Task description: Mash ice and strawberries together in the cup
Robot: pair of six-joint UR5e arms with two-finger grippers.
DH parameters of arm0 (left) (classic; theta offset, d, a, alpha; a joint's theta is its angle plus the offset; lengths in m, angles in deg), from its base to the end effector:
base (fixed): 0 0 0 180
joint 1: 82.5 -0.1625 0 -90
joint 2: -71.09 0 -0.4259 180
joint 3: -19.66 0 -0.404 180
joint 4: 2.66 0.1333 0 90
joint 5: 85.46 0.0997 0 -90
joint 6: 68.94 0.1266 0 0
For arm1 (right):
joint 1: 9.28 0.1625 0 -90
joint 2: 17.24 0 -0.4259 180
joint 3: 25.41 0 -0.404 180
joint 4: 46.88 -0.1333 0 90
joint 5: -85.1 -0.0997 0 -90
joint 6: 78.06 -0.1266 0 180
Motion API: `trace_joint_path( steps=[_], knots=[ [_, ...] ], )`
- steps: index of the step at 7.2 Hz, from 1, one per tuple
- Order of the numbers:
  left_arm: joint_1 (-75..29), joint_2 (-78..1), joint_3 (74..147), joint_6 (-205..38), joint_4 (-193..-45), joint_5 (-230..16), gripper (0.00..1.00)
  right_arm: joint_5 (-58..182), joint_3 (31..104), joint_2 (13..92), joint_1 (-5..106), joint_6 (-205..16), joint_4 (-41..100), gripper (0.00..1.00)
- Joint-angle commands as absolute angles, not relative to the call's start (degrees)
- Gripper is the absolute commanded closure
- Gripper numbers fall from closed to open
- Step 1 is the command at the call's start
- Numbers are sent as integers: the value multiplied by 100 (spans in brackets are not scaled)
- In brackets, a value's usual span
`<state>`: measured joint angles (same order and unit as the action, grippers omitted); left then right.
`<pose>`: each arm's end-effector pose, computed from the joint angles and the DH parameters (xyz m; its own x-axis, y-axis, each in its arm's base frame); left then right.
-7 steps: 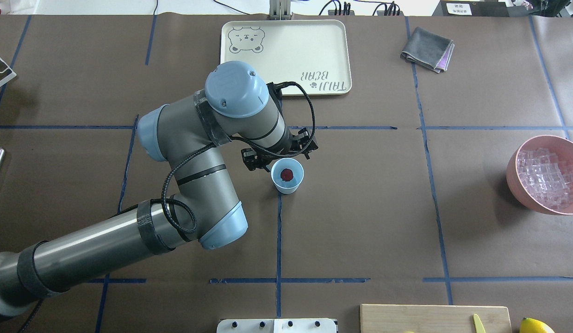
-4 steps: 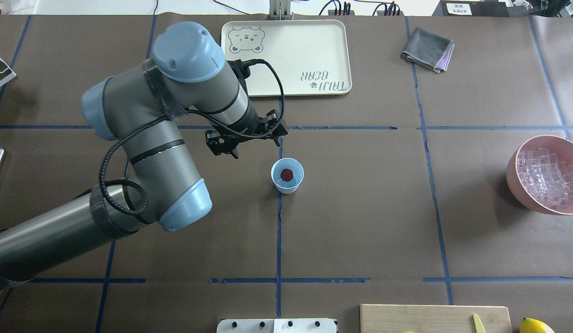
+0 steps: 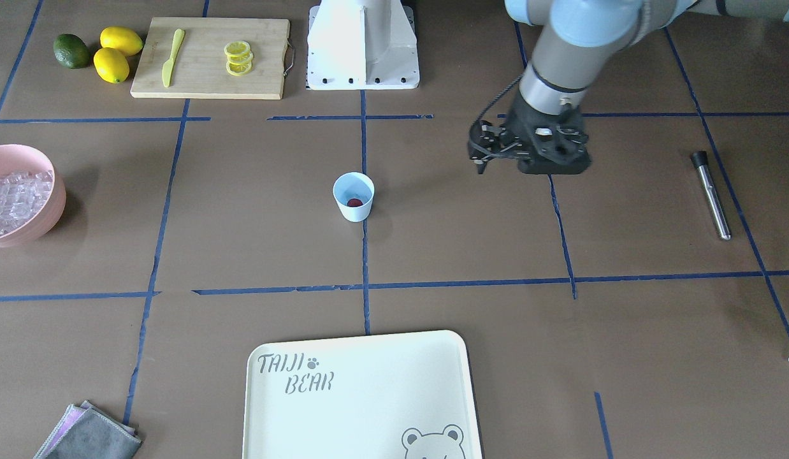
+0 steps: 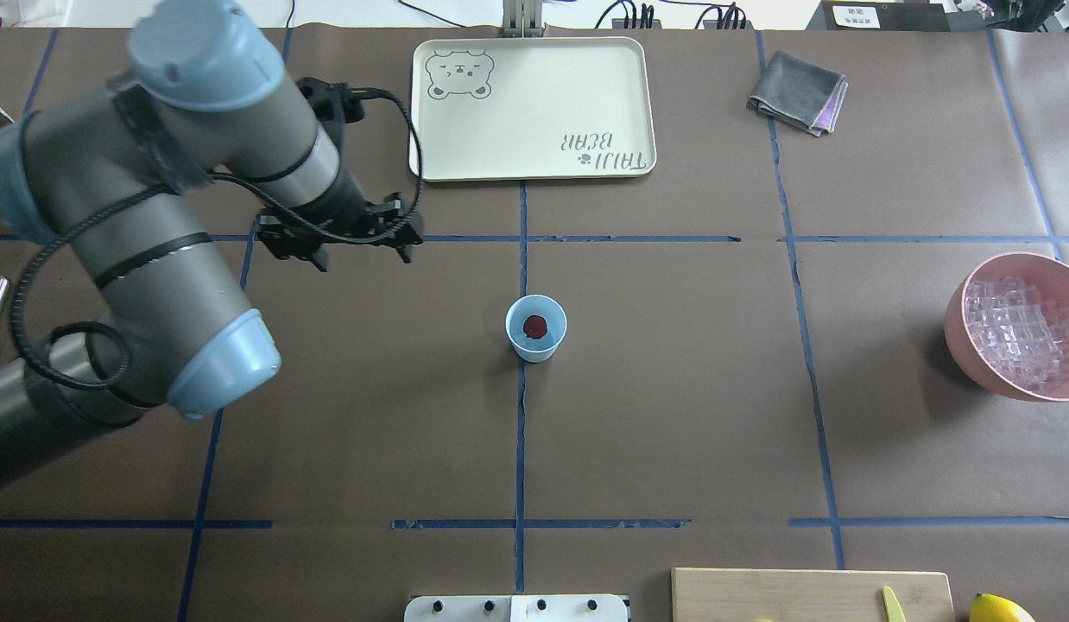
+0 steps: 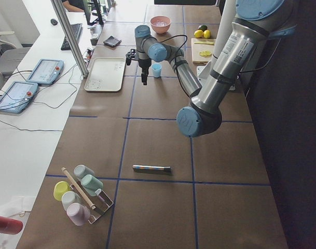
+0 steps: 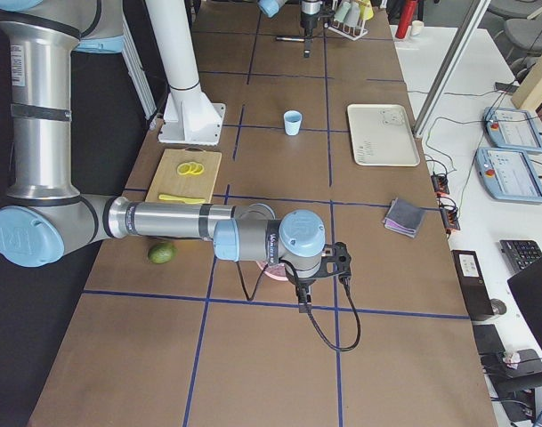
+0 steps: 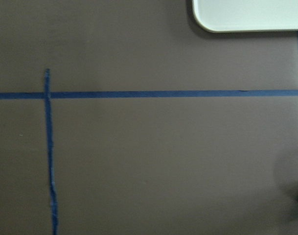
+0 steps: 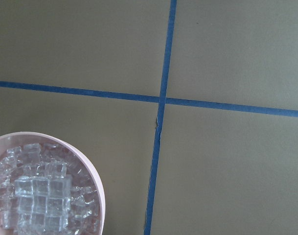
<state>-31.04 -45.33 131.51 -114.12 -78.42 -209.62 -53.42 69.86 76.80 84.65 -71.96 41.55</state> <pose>0.3250 -0.5078 0.2734 0.6845 0.0769 -0.7250 -0.0438 0.9970 0.0644 0.0711 -0.4738 0.6576 0.6668 -0.0971 0.7389 0.0024 0.9918 0.1281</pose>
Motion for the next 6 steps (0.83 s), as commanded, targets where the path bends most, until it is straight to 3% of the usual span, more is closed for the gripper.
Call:
trace_joint_path(
  steps=[1, 5, 6],
  knots=[
    [-2023, -3433, 13242, -9433, -7816, -21403, 0, -5350, 7012, 7671, 8467, -7270, 4154, 1],
    [-1157, -1605, 12708, -8352, -9821, -21712, 0, -5333, 7013, 7663, 8459, -7270, 4154, 1],
    [-1157, -1549, 12341, -8718, -10420, -21703, 0, -5333, 7013, 7663, 8459, -7270, 4145, 1]
  ],
)
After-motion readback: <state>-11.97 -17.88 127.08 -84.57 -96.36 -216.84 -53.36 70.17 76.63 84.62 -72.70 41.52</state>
